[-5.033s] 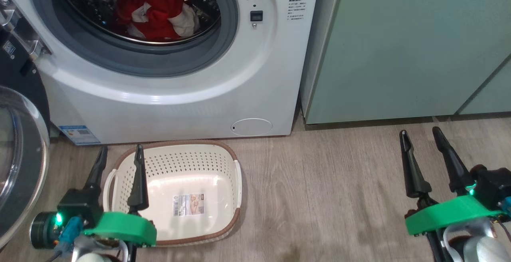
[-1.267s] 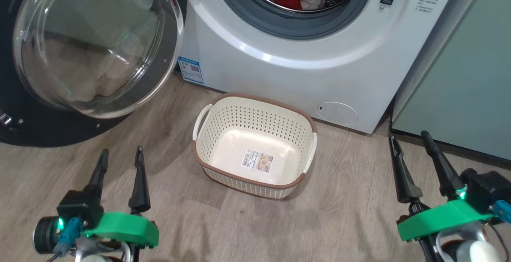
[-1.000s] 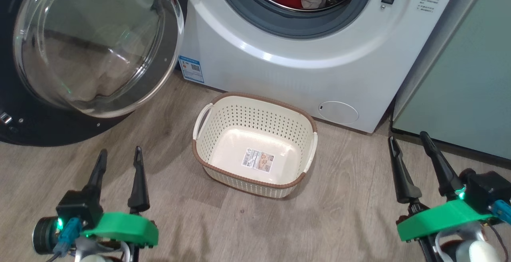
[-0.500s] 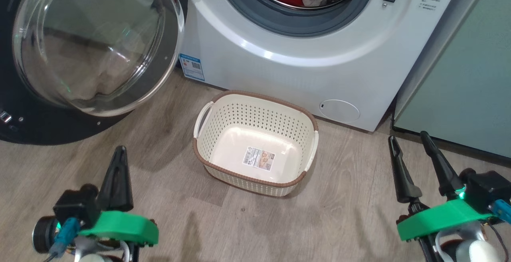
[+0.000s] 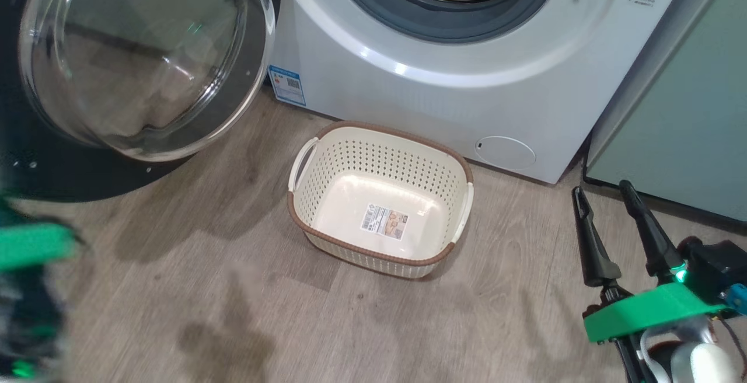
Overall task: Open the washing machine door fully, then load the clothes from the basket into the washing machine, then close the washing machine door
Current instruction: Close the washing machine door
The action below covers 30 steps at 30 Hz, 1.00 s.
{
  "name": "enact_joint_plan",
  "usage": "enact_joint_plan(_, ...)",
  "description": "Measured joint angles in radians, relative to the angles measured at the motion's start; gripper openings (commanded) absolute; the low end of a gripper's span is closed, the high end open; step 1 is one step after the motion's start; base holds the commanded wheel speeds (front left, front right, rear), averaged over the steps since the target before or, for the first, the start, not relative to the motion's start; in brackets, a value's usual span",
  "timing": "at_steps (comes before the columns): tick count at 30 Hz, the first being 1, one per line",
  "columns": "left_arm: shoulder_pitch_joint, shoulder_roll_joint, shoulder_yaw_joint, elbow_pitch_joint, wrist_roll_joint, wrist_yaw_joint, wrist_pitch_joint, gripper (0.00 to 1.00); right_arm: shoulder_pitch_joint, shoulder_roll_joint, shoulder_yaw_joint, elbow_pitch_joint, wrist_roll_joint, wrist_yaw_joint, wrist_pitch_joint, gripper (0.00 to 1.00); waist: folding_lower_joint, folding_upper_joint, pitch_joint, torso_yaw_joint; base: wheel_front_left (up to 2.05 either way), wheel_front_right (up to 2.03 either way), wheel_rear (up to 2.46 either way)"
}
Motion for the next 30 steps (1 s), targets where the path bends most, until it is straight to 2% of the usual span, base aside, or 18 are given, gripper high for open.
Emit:
enact_joint_plan(5,-0.154,0.068,0.217,0.034,-0.300,-0.056,0.077,0.00,-0.002,0.000,-0.001,-0.008,-0.005,0.000,0.001,1.00,0.0000,0.0000,0.025,-0.002,0.00,0.00,0.00)
enact_joint_plan(9,-0.292,0.155,0.364,0.185,-0.467,-0.053,0.145,0.00,-0.021,0.000,0.002,-0.012,-0.010,0.000,0.004,1.00,0.0000,0.0000,0.050,-0.009,0.00,0.00,0.00)
enact_joint_plan(10,-0.292,0.155,0.364,0.185,-0.467,-0.053,0.145,0.00,-0.021,0.000,0.002,-0.012,-0.010,0.000,0.004,1.00,0.0000,0.0000,0.050,-0.009,0.00,0.00,0.00)
enact_joint_plan(13,-0.359,0.230,0.435,0.349,-0.522,-0.032,0.189,0.00,-0.036,0.000,0.005,-0.017,-0.018,0.000,0.005,1.00,0.0000,0.0000,0.069,-0.016,0.00,0.00,0.00)
enact_joint_plan(17,-0.418,0.283,0.476,0.574,-0.591,-0.022,0.250,0.00,-0.048,0.000,0.011,-0.023,-0.021,0.000,0.010,1.00,0.0000,0.0000,0.095,-0.027,0.00,0.00,0.00)
enact_joint_plan(22,-0.469,0.304,0.476,0.799,-0.639,0.003,0.325,0.00,-0.065,0.000,0.020,-0.028,-0.029,0.000,0.022,1.00,0.0000,0.0000,0.116,-0.041,0.00,0.00,0.00)
enact_joint_plan(25,-0.477,0.319,0.475,0.900,-0.645,0.003,0.346,0.00,-0.067,0.000,0.027,-0.031,-0.037,0.000,0.027,1.00,0.0001,0.0000,0.126,-0.050,0.00,0.00,0.00)
enact_joint_plan(30,-0.502,0.330,0.475,1.019,-0.662,-0.025,0.388,0.00,-0.082,0.000,0.026,-0.047,-0.044,0.000,0.037,1.00,0.0000,0.0000,0.145,-0.060,0.00,0.00,0.00)
